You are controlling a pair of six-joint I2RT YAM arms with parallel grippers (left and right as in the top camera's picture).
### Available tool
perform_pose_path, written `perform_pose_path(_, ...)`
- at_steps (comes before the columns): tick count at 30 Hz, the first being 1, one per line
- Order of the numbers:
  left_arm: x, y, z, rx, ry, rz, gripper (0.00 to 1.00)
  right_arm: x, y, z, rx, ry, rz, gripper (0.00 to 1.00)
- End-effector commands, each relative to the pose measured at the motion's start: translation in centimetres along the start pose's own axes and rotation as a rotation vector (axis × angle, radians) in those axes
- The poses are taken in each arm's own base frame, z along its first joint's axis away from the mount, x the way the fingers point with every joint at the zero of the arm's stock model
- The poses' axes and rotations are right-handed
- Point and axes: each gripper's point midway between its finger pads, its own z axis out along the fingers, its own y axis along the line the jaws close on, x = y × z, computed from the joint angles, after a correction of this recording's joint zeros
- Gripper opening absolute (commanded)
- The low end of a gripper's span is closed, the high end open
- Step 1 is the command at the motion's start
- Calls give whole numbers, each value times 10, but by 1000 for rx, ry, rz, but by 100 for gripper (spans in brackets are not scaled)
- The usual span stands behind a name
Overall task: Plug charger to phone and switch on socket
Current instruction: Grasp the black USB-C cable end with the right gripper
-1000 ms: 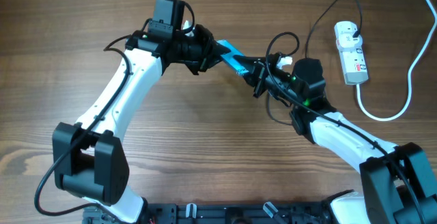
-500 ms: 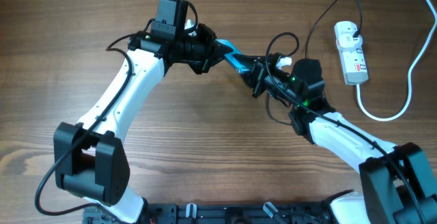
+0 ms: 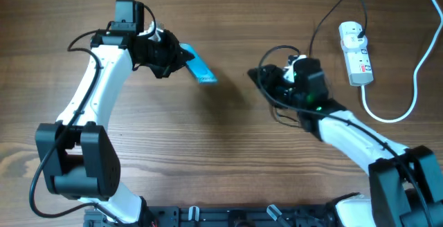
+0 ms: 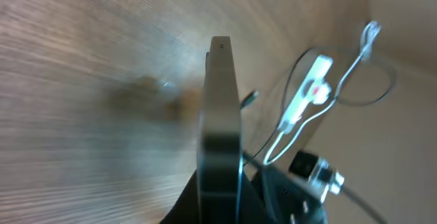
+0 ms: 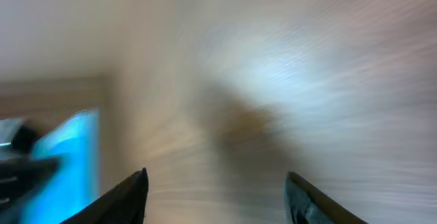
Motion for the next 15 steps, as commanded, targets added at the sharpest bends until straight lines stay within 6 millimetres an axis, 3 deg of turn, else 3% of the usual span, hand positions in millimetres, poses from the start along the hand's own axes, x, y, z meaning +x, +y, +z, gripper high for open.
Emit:
perform_pose_path(1,6,-13,-10,32,6,177,4,-50,-18,-19,247,-125,-274,64)
perform_pose_path(3,6,-13,-9,32,5,199,4,-80,-21,-48,486,-212,-288,69)
perform_pose_path(4,6,-13,-9,32,6,199,4,-89,-23,-56,541,-248,-306,76)
perform_pose_path(5,6,-13,-9,32,6,199,4,-91,-26,-55,556,-252,-310,75)
perform_pose_path(11,7,-12,-9,28,11,192,4,-88,-74,-12,642,-182,-292,64)
perform_pose_path(15,7,-12,-9,27,12,191,4,-75,-87,13,602,-93,-269,58)
